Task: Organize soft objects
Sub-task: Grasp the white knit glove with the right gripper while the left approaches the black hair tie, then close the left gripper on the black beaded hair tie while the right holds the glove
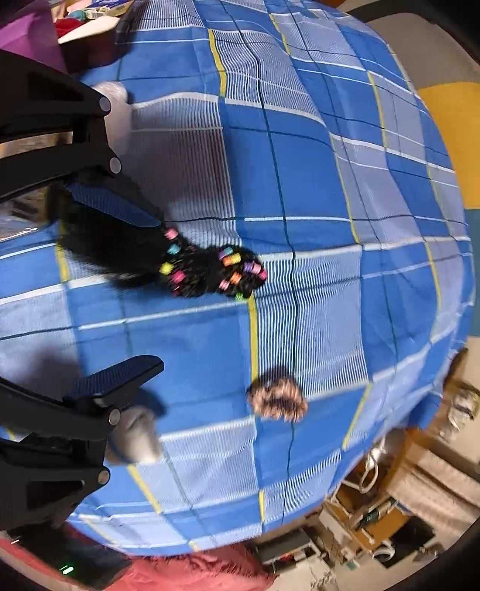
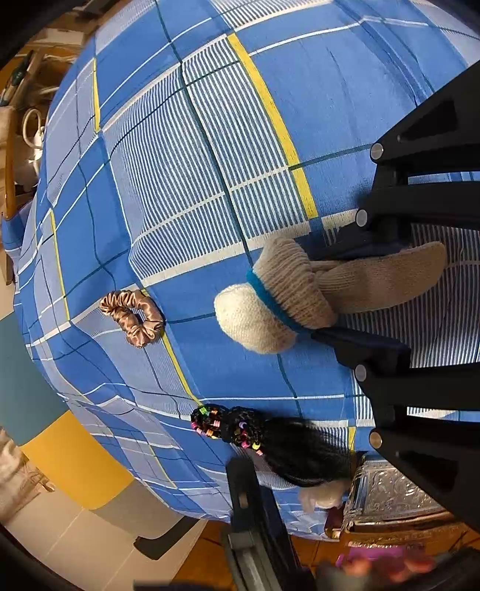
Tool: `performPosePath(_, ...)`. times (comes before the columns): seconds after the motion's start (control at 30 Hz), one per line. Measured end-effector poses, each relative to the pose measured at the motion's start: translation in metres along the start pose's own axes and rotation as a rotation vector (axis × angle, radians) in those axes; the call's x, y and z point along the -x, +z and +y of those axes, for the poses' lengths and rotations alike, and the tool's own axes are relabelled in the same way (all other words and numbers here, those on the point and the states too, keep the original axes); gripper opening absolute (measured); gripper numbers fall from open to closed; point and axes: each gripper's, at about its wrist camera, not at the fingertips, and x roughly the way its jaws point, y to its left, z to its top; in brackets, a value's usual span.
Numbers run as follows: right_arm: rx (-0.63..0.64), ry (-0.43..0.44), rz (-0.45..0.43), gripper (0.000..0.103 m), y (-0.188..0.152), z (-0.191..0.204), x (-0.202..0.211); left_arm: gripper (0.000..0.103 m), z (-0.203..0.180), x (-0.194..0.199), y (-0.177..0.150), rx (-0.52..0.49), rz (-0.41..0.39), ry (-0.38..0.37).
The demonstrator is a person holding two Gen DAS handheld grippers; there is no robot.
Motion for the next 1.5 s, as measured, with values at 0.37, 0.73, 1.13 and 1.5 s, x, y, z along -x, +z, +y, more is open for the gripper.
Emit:
performPosePath(0.37,-0.044,0.037,0.013,0.034,0.001,-0.004,0.0,0.055,-0.002,-0.047,0.007,0.019,0.118,0.078)
performPosePath(0.73,-0.045,0.044,0.017,0.034,0.001,-0.007,0.001,0.009,0.013,-0.017,-0.001,0.107,0.033,-0.018)
performPosePath(1.13,-0.038,0.035,0.013,0.035,-0.001,-0.004,-0.001,0.033,-0.007,0.008,-0.003,0.017,-0.036,-0.048)
performPosePath(1.5,-0.027,0.032,0.024,0.037,0.002,-0.002,-0.003,0.041,-0.003,-0.052,0.012,0.053,0.028,0.038)
